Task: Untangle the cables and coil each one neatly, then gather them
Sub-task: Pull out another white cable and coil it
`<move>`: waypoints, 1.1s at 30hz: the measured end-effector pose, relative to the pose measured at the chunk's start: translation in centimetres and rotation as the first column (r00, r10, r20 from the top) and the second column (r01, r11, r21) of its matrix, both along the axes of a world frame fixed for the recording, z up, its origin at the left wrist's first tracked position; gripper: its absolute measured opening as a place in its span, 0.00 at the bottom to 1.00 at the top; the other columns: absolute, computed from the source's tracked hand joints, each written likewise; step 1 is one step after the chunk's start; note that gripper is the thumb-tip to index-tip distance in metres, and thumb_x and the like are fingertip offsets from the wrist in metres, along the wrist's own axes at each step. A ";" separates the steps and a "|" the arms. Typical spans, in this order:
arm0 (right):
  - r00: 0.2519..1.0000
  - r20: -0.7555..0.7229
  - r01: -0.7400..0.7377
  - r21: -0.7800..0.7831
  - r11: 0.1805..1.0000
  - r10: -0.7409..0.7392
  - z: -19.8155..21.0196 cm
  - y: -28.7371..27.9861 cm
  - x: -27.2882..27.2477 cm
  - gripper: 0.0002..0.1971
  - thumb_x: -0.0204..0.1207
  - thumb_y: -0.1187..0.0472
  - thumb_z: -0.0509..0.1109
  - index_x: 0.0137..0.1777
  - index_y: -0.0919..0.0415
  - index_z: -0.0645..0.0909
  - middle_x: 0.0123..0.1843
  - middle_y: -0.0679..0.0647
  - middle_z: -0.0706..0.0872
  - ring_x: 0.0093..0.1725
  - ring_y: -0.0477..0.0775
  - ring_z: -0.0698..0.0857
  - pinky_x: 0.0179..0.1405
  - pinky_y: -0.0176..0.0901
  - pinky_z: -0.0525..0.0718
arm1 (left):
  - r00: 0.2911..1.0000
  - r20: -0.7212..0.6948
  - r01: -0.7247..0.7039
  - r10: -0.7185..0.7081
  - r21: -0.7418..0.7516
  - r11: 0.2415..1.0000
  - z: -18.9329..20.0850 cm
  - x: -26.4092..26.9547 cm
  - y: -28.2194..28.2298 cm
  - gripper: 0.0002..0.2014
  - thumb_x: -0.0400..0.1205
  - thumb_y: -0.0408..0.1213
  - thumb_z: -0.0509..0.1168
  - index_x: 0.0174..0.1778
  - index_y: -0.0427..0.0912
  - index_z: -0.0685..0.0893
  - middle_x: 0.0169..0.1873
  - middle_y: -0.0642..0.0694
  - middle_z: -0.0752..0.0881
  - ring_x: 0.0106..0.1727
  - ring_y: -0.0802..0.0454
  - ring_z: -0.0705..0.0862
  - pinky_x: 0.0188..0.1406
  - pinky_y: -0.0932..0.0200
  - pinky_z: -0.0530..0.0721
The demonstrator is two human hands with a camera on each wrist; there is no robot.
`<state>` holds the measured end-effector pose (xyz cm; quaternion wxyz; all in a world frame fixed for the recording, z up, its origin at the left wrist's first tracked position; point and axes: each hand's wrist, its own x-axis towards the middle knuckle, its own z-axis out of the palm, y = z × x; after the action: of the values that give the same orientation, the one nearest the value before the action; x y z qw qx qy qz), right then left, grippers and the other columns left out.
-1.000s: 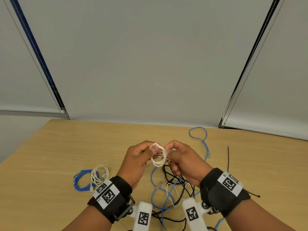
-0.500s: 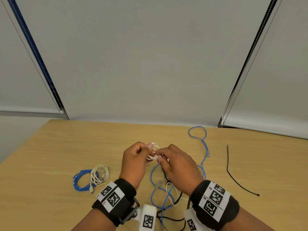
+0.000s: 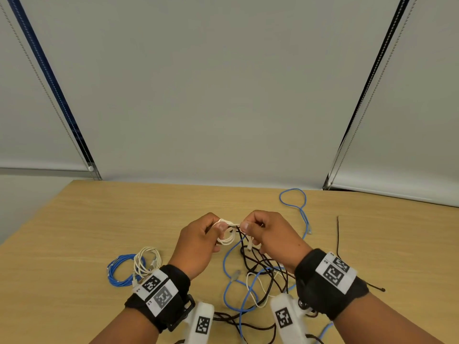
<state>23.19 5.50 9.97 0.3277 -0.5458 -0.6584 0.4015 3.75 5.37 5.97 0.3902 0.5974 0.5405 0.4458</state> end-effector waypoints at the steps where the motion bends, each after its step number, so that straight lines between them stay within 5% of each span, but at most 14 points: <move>1: 0.999 -0.048 -0.010 -0.058 0.998 0.008 0.0 0.1 0.1 0.09 0.83 0.58 0.70 0.40 0.55 0.85 0.42 0.59 0.89 0.36 0.46 0.83 0.34 0.42 0.82 | 1.000 -0.016 0.009 -0.009 -0.001 1.000 0.0 -0.1 0.1 0.14 0.87 0.40 0.66 0.35 0.55 0.86 0.35 0.49 0.89 0.38 0.54 0.88 0.35 0.58 0.91; 5: 0.997 -0.082 -0.017 -0.062 0.998 0.011 0.1 0.6 0.4 0.08 0.83 0.65 0.68 0.44 0.58 0.86 0.42 0.55 0.89 0.36 0.48 0.86 0.33 0.41 0.85 | 0.985 0.165 0.071 -0.049 -0.129 0.989 0.2 0.0 0.1 0.12 0.87 0.39 0.66 0.40 0.51 0.91 0.33 0.48 0.88 0.35 0.52 0.88 0.38 0.50 0.93; 8: 0.996 -0.082 -0.030 0.013 0.999 0.031 0.4 1.0 0.6 0.07 0.83 0.66 0.69 0.47 0.59 0.87 0.42 0.56 0.91 0.38 0.45 0.87 0.36 0.40 0.86 | 0.892 0.445 0.206 -0.074 -0.256 0.944 0.5 0.0 -0.4 0.09 0.84 0.43 0.69 0.44 0.45 0.93 0.37 0.48 0.89 0.35 0.50 0.89 0.36 0.55 0.89; 10: 0.985 -0.165 -0.043 0.011 0.999 0.044 0.4 1.0 0.4 0.06 0.84 0.67 0.69 0.48 0.61 0.87 0.41 0.57 0.90 0.38 0.47 0.87 0.37 0.41 0.86 | 0.855 0.512 0.250 -0.083 -0.265 0.931 0.2 0.0 -0.5 0.10 0.79 0.46 0.71 0.45 0.44 0.93 0.38 0.45 0.90 0.36 0.50 0.89 0.35 0.57 0.88; 17: 0.883 -0.468 -0.031 -0.141 0.990 -0.039 -0.3 0.5 -0.3 0.06 0.85 0.68 0.67 0.49 0.65 0.86 0.40 0.60 0.91 0.36 0.53 0.87 0.35 0.43 0.88 | 0.892 0.441 0.180 -0.099 -0.145 0.973 -0.4 0.5 -0.4 0.14 0.76 0.49 0.73 0.44 0.41 0.93 0.37 0.42 0.90 0.34 0.52 0.86 0.32 0.59 0.85; 21: 0.817 -0.571 -0.129 -0.310 0.942 -0.076 -1.0 -0.3 -1.0 0.05 0.87 0.67 0.64 0.51 0.62 0.82 0.40 0.61 0.90 0.33 0.52 0.85 0.31 0.42 0.85 | 0.937 0.350 0.027 -0.017 -0.025 0.999 -0.7 0.8 -0.1 0.09 0.83 0.43 0.71 0.39 0.46 0.93 0.32 0.46 0.89 0.32 0.53 0.82 0.28 0.59 0.79; 27: 0.907 -0.417 -0.056 -0.259 0.964 -0.059 -1.1 -0.7 -1.4 0.08 0.85 0.58 0.67 0.48 0.61 0.84 0.42 0.58 0.89 0.37 0.49 0.86 0.33 0.42 0.83 | 0.966 0.199 -0.176 0.166 0.033 0.984 -1.4 1.2 0.3 0.12 0.83 0.43 0.72 0.32 0.52 0.89 0.27 0.51 0.85 0.29 0.56 0.78 0.32 0.58 0.76; 31: 0.989 -0.145 -0.012 -0.120 0.993 -0.006 -0.9 -0.3 -1.0 0.09 0.82 0.57 0.72 0.47 0.64 0.83 0.38 0.57 0.89 0.36 0.48 0.85 0.35 0.45 0.83 | 0.971 0.178 -0.164 0.158 0.021 0.986 -1.4 1.2 0.4 0.08 0.81 0.43 0.74 0.35 0.51 0.92 0.39 0.43 0.89 0.41 0.46 0.86 0.43 0.52 0.83; 33: 0.992 0.125 -0.029 0.039 0.999 0.024 -0.5 0.2 -0.4 0.07 0.83 0.56 0.70 0.46 0.59 0.82 0.37 0.56 0.89 0.34 0.49 0.83 0.36 0.46 0.82 | 0.981 0.180 -0.068 0.073 -0.035 0.997 -1.3 0.9 0.2 0.10 0.81 0.41 0.74 0.34 0.45 0.91 0.34 0.40 0.85 0.34 0.47 0.81 0.37 0.51 0.80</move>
<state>22.78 5.67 9.47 0.2917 -0.5542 -0.6928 0.3574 4.69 5.61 4.66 0.4301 0.5292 0.5302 0.5038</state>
